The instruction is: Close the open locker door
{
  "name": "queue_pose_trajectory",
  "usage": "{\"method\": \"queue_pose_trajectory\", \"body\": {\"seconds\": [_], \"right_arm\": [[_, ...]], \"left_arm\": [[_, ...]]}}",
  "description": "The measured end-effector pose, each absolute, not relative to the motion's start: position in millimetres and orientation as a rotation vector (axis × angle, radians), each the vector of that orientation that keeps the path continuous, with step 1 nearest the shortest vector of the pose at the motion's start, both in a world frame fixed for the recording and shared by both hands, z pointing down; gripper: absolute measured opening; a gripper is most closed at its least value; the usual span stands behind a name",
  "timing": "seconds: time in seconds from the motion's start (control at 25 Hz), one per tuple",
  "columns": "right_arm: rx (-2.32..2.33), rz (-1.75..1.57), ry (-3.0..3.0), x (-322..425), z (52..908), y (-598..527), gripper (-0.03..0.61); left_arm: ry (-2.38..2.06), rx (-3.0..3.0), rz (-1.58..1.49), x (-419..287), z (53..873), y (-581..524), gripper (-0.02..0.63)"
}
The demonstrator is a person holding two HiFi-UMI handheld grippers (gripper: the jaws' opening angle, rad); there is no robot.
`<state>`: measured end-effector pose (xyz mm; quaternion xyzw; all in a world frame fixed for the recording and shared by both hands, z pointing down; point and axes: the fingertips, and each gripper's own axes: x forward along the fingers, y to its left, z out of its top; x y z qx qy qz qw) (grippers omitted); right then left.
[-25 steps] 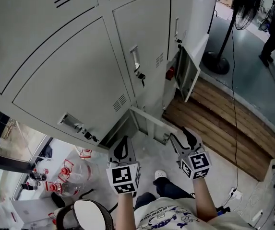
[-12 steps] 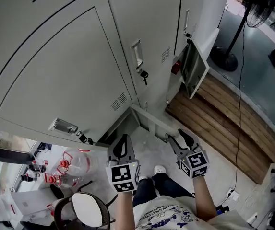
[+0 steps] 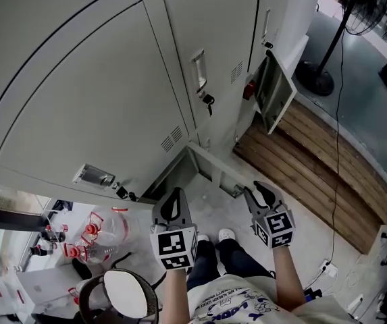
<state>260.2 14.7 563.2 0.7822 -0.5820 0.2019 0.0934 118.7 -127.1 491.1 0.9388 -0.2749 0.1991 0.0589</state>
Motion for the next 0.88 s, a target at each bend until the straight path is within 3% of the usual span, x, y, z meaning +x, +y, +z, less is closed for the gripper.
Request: {"method": "queue_pose_trajectory", "body": {"seconds": [0.52,0.88], "right_arm": [[2.242,0.613,-1.772,186.4,566.5,7.4,0.097],[2.182,0.592,-1.813,114.8,566.1,-21.8,0.114]], "left_arm": [[-0.793,2.829,0.586,76.4,496.3,-136.4,0.005],[-0.830,2.811,0.551,32.9,491.0,-141.4,0.005]]}}
